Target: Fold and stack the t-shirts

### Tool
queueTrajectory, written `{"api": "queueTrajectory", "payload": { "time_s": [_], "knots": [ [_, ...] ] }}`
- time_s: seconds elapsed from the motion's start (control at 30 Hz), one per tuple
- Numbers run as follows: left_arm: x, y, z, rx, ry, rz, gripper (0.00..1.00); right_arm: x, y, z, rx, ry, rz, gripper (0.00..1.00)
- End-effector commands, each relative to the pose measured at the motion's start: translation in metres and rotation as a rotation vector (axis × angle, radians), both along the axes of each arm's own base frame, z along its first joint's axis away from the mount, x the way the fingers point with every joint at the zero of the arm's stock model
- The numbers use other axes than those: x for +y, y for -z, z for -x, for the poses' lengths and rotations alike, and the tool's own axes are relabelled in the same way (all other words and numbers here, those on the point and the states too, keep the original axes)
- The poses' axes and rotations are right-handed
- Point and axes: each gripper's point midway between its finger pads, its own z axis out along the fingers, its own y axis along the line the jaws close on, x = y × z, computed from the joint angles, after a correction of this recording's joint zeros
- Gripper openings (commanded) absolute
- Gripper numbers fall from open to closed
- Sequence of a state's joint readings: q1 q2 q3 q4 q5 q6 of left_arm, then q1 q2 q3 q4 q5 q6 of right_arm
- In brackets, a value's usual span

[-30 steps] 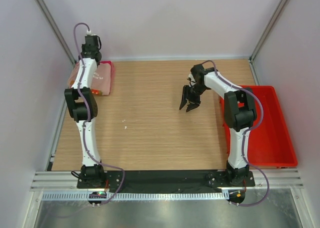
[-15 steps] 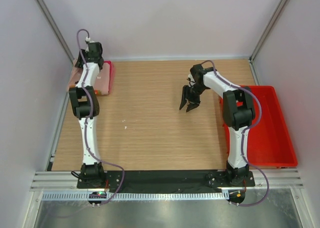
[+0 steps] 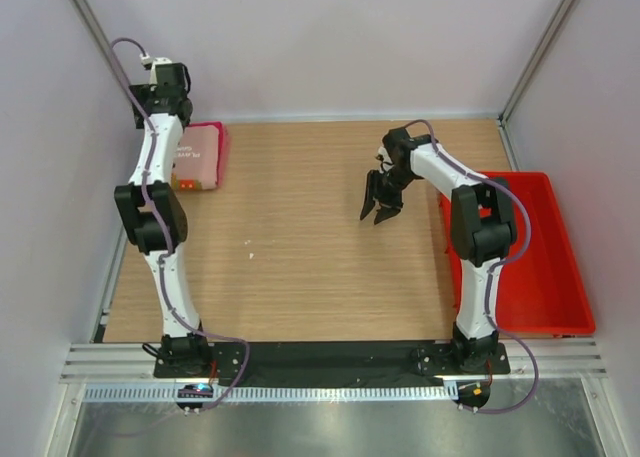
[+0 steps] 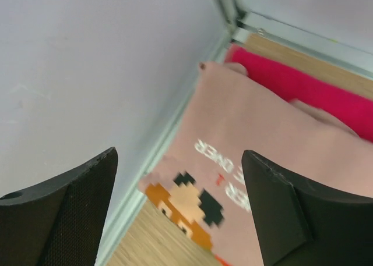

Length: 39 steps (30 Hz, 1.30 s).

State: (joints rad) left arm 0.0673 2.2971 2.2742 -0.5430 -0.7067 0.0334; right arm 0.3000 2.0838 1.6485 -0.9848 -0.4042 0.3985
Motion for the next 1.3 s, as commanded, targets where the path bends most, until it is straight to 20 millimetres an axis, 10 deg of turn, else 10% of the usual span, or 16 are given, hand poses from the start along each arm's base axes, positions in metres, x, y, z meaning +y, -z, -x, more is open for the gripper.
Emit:
{"api": "queueTrajectory", "payload": {
  "time_s": [0.0, 0.03, 0.23, 0.27, 0.3, 0.33, 0.43, 0.9, 1.13, 1.27],
  "knots": [
    [-0.067, -0.019, 0.029, -0.065, 0.130, 0.267, 0.88, 0.000, -0.046, 0.003, -0.125, -0.008, -0.032, 0.49],
    [-0.095, 0.007, 0.040, 0.004, 0.170, 0.286, 0.89, -0.001, -0.048, 0.006, -0.131, -0.010, -0.031, 0.49],
    [-0.214, -0.006, 0.096, -0.045, 0.441, 0.587, 0.96, -0.003, -0.068, 0.025, -0.237, -0.006, -0.093, 0.55],
    [-0.237, 0.021, 0.118, 0.019, 0.470, 0.628, 0.97, -0.003, -0.059, 0.031, -0.243, -0.002, -0.107, 0.57],
    [-0.253, 0.019, 0.126, -0.007, 0.513, 0.679, 0.99, -0.002, -0.062, 0.035, -0.261, 0.002, -0.128, 0.66],
    [-0.267, 0.000, 0.144, -0.074, 0.534, 0.758, 1.00, -0.002, -0.073, 0.040, -0.304, 0.010, -0.153, 0.99],
    [-0.306, 0.026, 0.192, -0.065, 0.620, 0.966, 1.00, -0.002, -0.064, 0.059, -0.338, 0.050, -0.208, 1.00],
    [-0.326, 0.017, 0.371, -0.375, 0.850, 1.426, 1.00, -0.013, -0.062, 0.155, -0.632, 0.175, -0.519, 1.00],
    [-0.332, 0.042, 0.415, -0.401, 0.885, 1.662, 1.00, -0.016, -0.041, 0.203, -0.644, 0.274, -0.737, 1.00],
    [-0.330, 0.020, 0.422, -0.485, 0.952, 1.697, 1.00, -0.021, -0.026, 0.209, -0.597, 0.305, -0.690, 1.00]
  ]
}}
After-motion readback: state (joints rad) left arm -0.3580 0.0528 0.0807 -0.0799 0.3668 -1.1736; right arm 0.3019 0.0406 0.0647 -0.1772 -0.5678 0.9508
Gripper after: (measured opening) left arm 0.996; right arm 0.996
